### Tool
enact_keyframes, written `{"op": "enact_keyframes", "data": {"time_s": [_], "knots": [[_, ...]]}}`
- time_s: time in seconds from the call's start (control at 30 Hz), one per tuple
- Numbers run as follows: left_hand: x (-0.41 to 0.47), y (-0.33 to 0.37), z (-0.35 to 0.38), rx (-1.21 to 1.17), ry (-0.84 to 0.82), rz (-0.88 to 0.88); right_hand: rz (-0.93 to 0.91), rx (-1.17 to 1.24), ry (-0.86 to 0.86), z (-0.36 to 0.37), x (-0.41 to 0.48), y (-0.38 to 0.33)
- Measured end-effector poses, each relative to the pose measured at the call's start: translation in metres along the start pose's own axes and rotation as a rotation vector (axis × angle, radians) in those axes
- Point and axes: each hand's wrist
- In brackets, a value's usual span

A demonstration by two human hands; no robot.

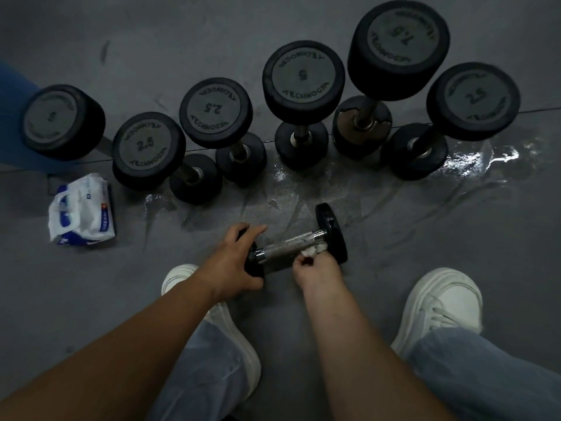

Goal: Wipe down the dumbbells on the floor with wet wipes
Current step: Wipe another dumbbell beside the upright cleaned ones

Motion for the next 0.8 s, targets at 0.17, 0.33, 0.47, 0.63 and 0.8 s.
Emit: {"op": "enact_keyframes", "data": {"time_s": [0.17,0.33,0.47,0.63,0.8], "knots": [[0.001,0.001,-0.002,0.001,-0.009,0.001,-0.097,-0.068,-0.066,0.008,-0.032,0.013],[0.002,-0.003,-0.001,-0.005,-0.014,0.000,-0.176,-0.239,-0.029,0.030,-0.035,0.020],[0.003,-0.003,0.000,-0.020,-0.009,-0.004,-0.223,-0.254,-0.075,0.017,-0.032,0.026],[0.004,-0.003,-0.001,-0.026,-0.016,0.004,-0.190,-0.387,-0.034,0.028,-0.034,0.022],[0.002,0.002,-0.003,0.000,-0.008,-0.001,-0.333,-0.691,-0.064,0.000,-0.023,0.022]]}}
Point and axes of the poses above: each hand's wrist, its own x-axis towards the middle knuckle, its own z-axis out of the palm, y = z × x, and after that the axes turned 13 degrees about -y, right-handed
